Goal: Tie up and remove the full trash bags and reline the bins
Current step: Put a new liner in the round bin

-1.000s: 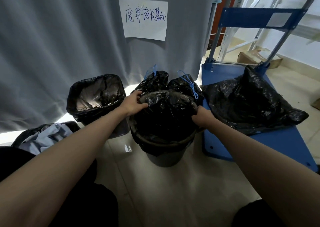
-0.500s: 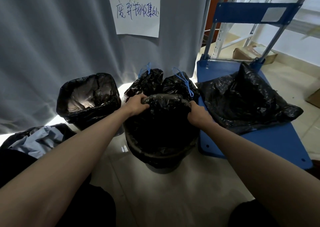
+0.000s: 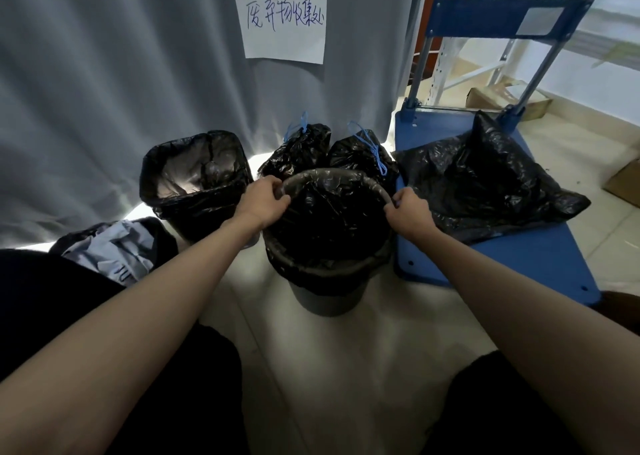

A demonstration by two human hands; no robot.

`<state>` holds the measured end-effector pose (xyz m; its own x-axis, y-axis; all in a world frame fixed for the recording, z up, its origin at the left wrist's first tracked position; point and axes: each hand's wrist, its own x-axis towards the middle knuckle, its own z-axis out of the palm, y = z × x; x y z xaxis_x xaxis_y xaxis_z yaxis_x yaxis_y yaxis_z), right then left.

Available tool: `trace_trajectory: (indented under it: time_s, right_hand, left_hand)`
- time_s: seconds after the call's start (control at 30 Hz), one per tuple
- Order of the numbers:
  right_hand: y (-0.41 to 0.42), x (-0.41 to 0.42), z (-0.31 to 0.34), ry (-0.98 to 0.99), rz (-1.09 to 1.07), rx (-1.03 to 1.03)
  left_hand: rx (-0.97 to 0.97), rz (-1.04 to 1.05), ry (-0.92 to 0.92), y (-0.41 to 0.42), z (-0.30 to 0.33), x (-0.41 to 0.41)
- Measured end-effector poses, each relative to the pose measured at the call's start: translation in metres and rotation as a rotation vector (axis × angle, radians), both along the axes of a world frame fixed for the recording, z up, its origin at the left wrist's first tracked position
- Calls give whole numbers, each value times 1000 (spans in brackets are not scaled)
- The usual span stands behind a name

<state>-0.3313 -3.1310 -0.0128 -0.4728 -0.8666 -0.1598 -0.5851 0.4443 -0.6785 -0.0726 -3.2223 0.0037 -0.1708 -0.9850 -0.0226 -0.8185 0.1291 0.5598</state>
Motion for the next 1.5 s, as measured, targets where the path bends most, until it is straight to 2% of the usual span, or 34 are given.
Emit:
trace_trajectory:
  time_s: [0.13,0.3,0.4,0.6,0.73,0.8,0.87,0.97,1.07,1.17,1.3,1.37,1.43,1.5]
  right_hand:
    - [34,26,9,-14,-94,-140]
    - [66,53,3,-93,-217,-157]
    - [77,63,-3,-260,-277,-115]
    - [79,71,-8,-581,-403,-19]
    - [77,63,-16,-593,-394,90]
    - [76,62,-24,-561,-364,134]
    - [77,61,-27,-518,-366,172]
    - [80,59,-33,-617,-435,168]
    - [83,61,-35,-794,-433,172]
    - [83,63,-33,-884,-441,129]
    - [87,53,-33,-1057,-466,0]
    - [95,43,-38,-1112,-449,35]
    - [100,35,-43,-1047,-479,115]
    - [97,31,-45,-868,-500,91]
  left_hand:
    - [-123,92,107,50,-2,4]
    - [-134,293,280,107,-13,6]
    - [-26,368,404,120,-16,4]
    - [374,539,771,131,-27,-1]
    - [472,604,895,130,-29,-3]
    - [480,629,889,129,-32,-3]
    - [435,664,790,127,-39,-1]
    - [462,715,705,128,-49,4]
    - [613,657,782,131,-50,4]
    - [635,665,841,130,-51,7]
    - [703,717,1007,127,-47,13]
    - [757,719,1038,128,-48,17]
    - [772,705,974,130,-47,22]
    - [562,694,753,126,-49,27]
